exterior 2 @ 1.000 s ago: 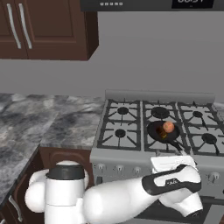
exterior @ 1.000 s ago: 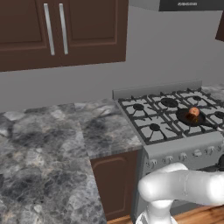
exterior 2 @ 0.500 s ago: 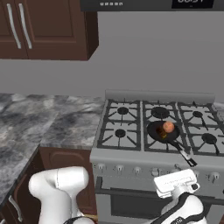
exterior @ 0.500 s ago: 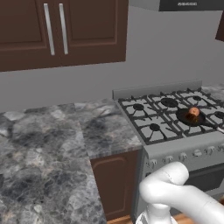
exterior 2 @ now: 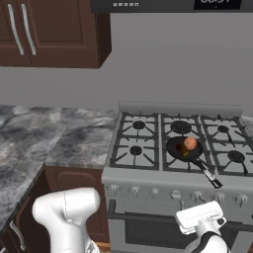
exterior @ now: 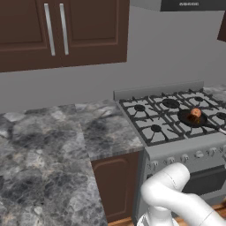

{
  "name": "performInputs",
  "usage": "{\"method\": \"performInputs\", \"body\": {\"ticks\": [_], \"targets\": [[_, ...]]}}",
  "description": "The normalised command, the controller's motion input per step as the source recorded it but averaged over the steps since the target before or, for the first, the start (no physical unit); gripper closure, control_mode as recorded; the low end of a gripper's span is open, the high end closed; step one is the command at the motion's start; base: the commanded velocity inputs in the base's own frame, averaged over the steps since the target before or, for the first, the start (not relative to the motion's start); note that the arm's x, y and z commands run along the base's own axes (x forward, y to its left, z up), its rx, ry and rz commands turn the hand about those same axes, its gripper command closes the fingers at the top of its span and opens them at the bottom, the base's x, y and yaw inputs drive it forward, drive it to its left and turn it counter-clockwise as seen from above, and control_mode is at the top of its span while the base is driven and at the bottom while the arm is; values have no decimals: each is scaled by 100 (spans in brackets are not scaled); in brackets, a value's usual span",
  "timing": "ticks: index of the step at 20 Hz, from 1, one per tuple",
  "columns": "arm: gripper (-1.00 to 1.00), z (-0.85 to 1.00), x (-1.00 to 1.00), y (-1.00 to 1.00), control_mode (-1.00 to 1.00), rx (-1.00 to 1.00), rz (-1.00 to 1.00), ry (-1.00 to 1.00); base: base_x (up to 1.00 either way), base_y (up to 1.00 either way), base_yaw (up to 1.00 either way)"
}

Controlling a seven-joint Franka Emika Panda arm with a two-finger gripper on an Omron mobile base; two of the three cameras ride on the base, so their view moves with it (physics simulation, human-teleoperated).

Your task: Put the onion and sweet potato in the pan. Then turn on the front center burner and set the heat to medium.

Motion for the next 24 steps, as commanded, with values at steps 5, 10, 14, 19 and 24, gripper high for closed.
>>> {"method": "performInputs", "body": {"ticks": [5, 10, 14, 19, 24], "targets": [[-100, -22, 18, -2, -100, -1, -21, 1, 0, 0, 0], [-100, 0, 23, 0, -100, -3, -16, 7, 0, 0, 0], [-100, -6, 31, 0, -100, -4, -4, 10, 0, 0, 0], [-100, -40, 31, -2, -100, -2, -2, 2, 0, 0, 0], [-100, -30, 5, -28, -100, 0, -8, 0, 0, 0, 0]]}}
